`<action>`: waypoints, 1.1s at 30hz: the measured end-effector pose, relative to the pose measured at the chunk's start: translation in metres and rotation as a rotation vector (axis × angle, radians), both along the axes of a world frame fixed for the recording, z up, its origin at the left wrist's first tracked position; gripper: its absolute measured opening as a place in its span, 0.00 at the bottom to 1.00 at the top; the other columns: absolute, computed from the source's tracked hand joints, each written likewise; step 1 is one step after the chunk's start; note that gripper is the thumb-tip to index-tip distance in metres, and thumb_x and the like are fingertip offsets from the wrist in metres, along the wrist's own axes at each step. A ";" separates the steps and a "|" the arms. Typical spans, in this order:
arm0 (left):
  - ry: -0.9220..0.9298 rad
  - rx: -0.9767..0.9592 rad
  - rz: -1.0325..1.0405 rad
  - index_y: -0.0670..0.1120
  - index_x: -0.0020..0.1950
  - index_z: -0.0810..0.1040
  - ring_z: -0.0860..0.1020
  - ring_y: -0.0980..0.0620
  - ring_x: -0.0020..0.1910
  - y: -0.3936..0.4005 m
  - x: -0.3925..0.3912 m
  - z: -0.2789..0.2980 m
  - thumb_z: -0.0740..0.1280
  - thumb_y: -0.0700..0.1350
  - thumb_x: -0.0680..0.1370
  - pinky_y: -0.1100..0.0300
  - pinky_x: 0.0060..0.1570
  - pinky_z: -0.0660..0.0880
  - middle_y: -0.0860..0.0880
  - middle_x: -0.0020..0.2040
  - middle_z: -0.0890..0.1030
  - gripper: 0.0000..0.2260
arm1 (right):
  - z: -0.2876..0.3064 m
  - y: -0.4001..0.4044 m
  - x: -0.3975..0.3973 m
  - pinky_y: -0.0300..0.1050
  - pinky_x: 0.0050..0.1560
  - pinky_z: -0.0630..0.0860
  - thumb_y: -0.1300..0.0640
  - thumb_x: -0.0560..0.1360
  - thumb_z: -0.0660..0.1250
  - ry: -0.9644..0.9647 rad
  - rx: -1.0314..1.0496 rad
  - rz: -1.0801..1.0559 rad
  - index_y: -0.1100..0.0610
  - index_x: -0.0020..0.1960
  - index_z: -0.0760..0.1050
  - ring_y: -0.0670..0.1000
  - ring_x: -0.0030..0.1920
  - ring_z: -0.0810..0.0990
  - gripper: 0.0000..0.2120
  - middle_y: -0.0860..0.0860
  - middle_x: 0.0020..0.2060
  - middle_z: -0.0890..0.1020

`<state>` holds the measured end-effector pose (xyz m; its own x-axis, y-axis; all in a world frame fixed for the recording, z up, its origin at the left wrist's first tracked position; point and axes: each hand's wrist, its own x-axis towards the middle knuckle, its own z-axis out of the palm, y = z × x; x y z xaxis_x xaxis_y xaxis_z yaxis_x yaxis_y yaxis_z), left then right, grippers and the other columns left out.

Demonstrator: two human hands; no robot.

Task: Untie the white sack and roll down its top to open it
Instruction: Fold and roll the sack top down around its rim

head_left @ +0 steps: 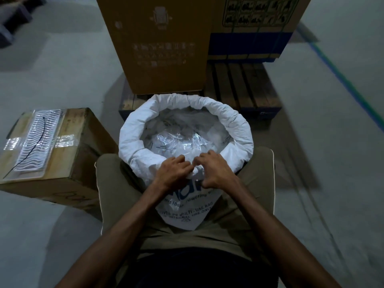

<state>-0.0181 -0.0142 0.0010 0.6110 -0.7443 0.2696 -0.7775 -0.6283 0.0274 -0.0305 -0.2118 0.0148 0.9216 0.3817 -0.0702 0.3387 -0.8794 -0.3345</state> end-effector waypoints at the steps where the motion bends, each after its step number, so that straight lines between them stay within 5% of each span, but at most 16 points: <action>1: -0.068 -0.022 -0.018 0.46 0.39 0.77 0.76 0.47 0.37 0.001 -0.004 -0.007 0.80 0.43 0.63 0.56 0.30 0.67 0.50 0.34 0.78 0.13 | 0.000 0.001 0.002 0.47 0.48 0.70 0.50 0.57 0.77 -0.023 -0.068 0.002 0.48 0.53 0.76 0.50 0.49 0.73 0.25 0.44 0.45 0.76; 4: -0.028 -0.075 0.029 0.48 0.44 0.79 0.76 0.46 0.50 0.010 -0.007 -0.012 0.78 0.48 0.64 0.53 0.43 0.72 0.52 0.41 0.80 0.13 | -0.009 0.010 -0.003 0.46 0.40 0.68 0.56 0.61 0.78 -0.071 -0.075 -0.020 0.53 0.44 0.73 0.54 0.40 0.79 0.17 0.48 0.38 0.77; 7: 0.330 -0.042 0.117 0.52 0.56 0.75 0.67 0.45 0.67 0.019 -0.005 0.008 0.68 0.59 0.65 0.43 0.65 0.63 0.54 0.51 0.79 0.22 | -0.018 0.018 -0.008 0.47 0.32 0.71 0.60 0.62 0.78 -0.122 -0.066 -0.016 0.57 0.43 0.73 0.58 0.35 0.79 0.16 0.52 0.35 0.78; 9: 0.414 0.008 0.170 0.51 0.59 0.71 0.72 0.45 0.61 0.024 0.003 0.017 0.65 0.62 0.66 0.49 0.59 0.67 0.51 0.53 0.76 0.26 | -0.027 0.024 -0.013 0.47 0.30 0.71 0.60 0.63 0.77 -0.193 -0.068 -0.032 0.58 0.41 0.74 0.59 0.32 0.79 0.13 0.54 0.34 0.78; 12: 0.481 0.174 0.164 0.50 0.57 0.75 0.78 0.50 0.47 0.024 0.016 0.025 0.74 0.60 0.68 0.57 0.42 0.70 0.52 0.48 0.79 0.23 | -0.046 0.032 -0.025 0.45 0.30 0.66 0.59 0.70 0.73 -0.317 -0.077 -0.004 0.56 0.39 0.74 0.57 0.31 0.76 0.07 0.53 0.33 0.77; 15: 0.351 0.251 0.088 0.50 0.47 0.78 0.78 0.51 0.43 0.020 0.014 0.022 0.76 0.48 0.69 0.59 0.38 0.65 0.52 0.43 0.80 0.11 | -0.051 0.027 -0.028 0.46 0.33 0.67 0.57 0.68 0.77 -0.223 -0.018 -0.028 0.55 0.44 0.72 0.55 0.35 0.75 0.14 0.52 0.38 0.75; 17: 0.239 0.222 -0.033 0.47 0.43 0.78 0.79 0.49 0.37 0.022 0.009 0.013 0.79 0.42 0.65 0.59 0.33 0.67 0.50 0.39 0.80 0.12 | -0.041 0.023 -0.021 0.47 0.37 0.73 0.53 0.63 0.77 0.007 0.084 -0.100 0.51 0.49 0.69 0.53 0.40 0.75 0.21 0.49 0.44 0.73; 21: -0.133 0.029 -0.309 0.47 0.48 0.74 0.76 0.48 0.38 0.036 -0.004 -0.023 0.75 0.41 0.69 0.56 0.32 0.72 0.49 0.39 0.80 0.13 | -0.036 0.020 -0.017 0.47 0.48 0.78 0.42 0.60 0.75 0.220 0.260 -0.169 0.49 0.61 0.73 0.48 0.51 0.78 0.32 0.47 0.54 0.78; 24: -0.297 -0.110 -0.340 0.48 0.50 0.73 0.72 0.48 0.38 0.041 -0.015 -0.045 0.70 0.37 0.76 0.55 0.33 0.68 0.50 0.39 0.77 0.09 | -0.034 0.024 -0.014 0.45 0.42 0.79 0.43 0.57 0.81 0.239 0.163 -0.199 0.48 0.49 0.81 0.48 0.46 0.81 0.23 0.47 0.44 0.84; 26: -0.286 -0.104 -0.286 0.48 0.49 0.73 0.71 0.48 0.40 0.038 -0.018 -0.050 0.70 0.36 0.74 0.54 0.35 0.67 0.50 0.40 0.76 0.11 | -0.033 0.030 -0.013 0.44 0.35 0.69 0.39 0.53 0.81 0.147 0.079 -0.213 0.49 0.35 0.75 0.50 0.39 0.76 0.21 0.49 0.36 0.79; 29: -0.059 -0.064 -0.037 0.48 0.51 0.74 0.71 0.45 0.49 0.027 -0.023 -0.047 0.75 0.40 0.61 0.51 0.44 0.71 0.48 0.44 0.78 0.21 | -0.042 0.039 -0.019 0.44 0.36 0.65 0.45 0.59 0.81 0.105 0.037 -0.222 0.52 0.35 0.72 0.55 0.38 0.79 0.19 0.50 0.34 0.78; 31: 0.204 -0.254 0.255 0.51 0.56 0.77 0.68 0.43 0.62 0.020 -0.040 -0.037 0.77 0.47 0.60 0.45 0.59 0.71 0.48 0.54 0.78 0.25 | -0.053 0.041 -0.025 0.45 0.35 0.69 0.49 0.62 0.79 0.031 0.013 -0.201 0.53 0.41 0.78 0.57 0.38 0.81 0.14 0.52 0.36 0.82; 33: 0.314 -0.577 0.594 0.53 0.61 0.77 0.63 0.47 0.69 0.008 -0.066 -0.022 0.76 0.50 0.63 0.51 0.70 0.63 0.48 0.63 0.71 0.26 | -0.061 0.044 -0.033 0.45 0.32 0.69 0.56 0.62 0.76 -0.025 -0.015 -0.205 0.56 0.40 0.77 0.59 0.35 0.81 0.11 0.53 0.35 0.81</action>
<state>-0.0844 -0.0065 -0.0206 0.9622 -0.0805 0.2603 -0.2309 -0.7479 0.6224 -0.0636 -0.1681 -0.0464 0.9814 0.1853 -0.0509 0.1604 -0.9356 -0.3145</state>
